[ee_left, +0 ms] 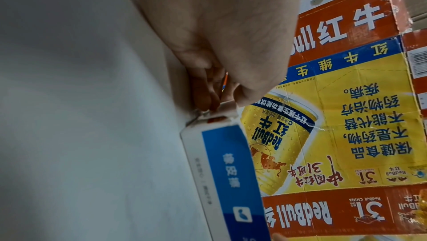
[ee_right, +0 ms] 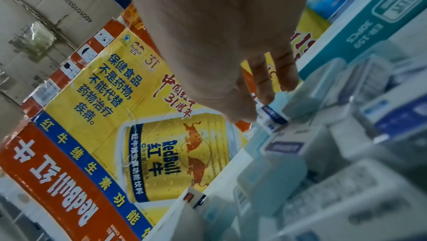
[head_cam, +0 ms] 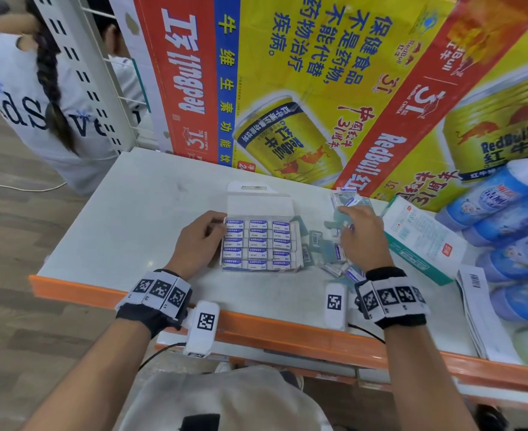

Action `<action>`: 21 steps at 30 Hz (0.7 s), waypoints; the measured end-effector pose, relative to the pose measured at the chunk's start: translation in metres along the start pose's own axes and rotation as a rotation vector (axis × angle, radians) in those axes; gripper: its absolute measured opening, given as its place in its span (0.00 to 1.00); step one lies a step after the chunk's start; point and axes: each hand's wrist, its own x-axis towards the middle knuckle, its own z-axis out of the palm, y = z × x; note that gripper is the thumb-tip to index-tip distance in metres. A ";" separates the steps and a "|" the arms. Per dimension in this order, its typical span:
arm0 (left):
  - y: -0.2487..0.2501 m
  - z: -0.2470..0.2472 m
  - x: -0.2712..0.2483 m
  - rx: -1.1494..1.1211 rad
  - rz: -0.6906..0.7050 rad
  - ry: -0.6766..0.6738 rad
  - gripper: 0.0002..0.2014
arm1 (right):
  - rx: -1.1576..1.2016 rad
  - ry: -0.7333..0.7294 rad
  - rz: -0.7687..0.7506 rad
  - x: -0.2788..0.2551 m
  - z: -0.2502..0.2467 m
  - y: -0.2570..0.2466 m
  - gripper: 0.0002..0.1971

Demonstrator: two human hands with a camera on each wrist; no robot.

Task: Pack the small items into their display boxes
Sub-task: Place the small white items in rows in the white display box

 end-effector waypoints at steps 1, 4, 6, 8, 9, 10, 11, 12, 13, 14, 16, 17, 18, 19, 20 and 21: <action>0.000 0.000 0.000 -0.003 0.000 0.001 0.10 | -0.041 -0.027 0.036 0.001 0.000 0.003 0.23; 0.000 0.001 0.000 -0.009 -0.016 0.004 0.09 | -0.041 -0.039 0.079 0.001 0.002 0.008 0.23; -0.001 0.000 0.000 0.002 -0.022 0.006 0.09 | 0.016 -0.008 0.069 0.000 0.004 0.009 0.19; -0.002 0.000 0.000 0.007 -0.019 0.004 0.09 | 0.048 -0.003 0.043 -0.001 0.006 0.007 0.14; -0.001 0.000 0.000 0.008 -0.018 0.001 0.09 | 0.064 0.000 0.036 -0.002 0.008 0.006 0.13; -0.001 0.000 0.000 0.010 -0.016 0.001 0.09 | 0.085 0.011 0.033 -0.002 0.009 0.006 0.11; -0.001 0.000 0.000 0.011 -0.016 0.001 0.09 | 0.111 0.031 0.031 -0.003 0.010 0.005 0.10; -0.001 0.001 0.000 0.008 -0.018 0.002 0.09 | 0.142 0.054 0.025 -0.003 0.009 0.004 0.09; 0.000 0.001 0.000 0.005 -0.020 0.004 0.09 | 0.174 0.076 0.016 -0.004 0.009 0.003 0.08; 0.000 0.001 0.000 0.005 -0.022 0.005 0.09 | 0.210 0.095 0.001 -0.004 0.008 0.002 0.07; -0.001 0.001 0.001 0.008 -0.023 0.003 0.09 | 0.286 0.109 -0.037 -0.005 0.007 -0.004 0.06; -0.001 0.001 0.001 0.007 -0.024 0.001 0.09 | 0.324 0.100 -0.062 -0.006 0.006 -0.007 0.06; -0.001 0.000 0.001 0.008 -0.024 0.000 0.09 | 0.373 0.081 -0.088 -0.007 0.005 -0.011 0.06; -0.001 0.000 0.001 0.010 -0.022 -0.001 0.09 | 0.415 0.054 -0.113 -0.009 0.005 -0.015 0.07; -0.001 0.000 0.001 0.010 -0.021 -0.002 0.09 | 0.423 0.030 -0.141 -0.010 0.005 -0.018 0.08; -0.001 0.000 0.000 0.007 -0.020 -0.003 0.09 | 0.397 0.013 -0.170 -0.011 0.006 -0.020 0.10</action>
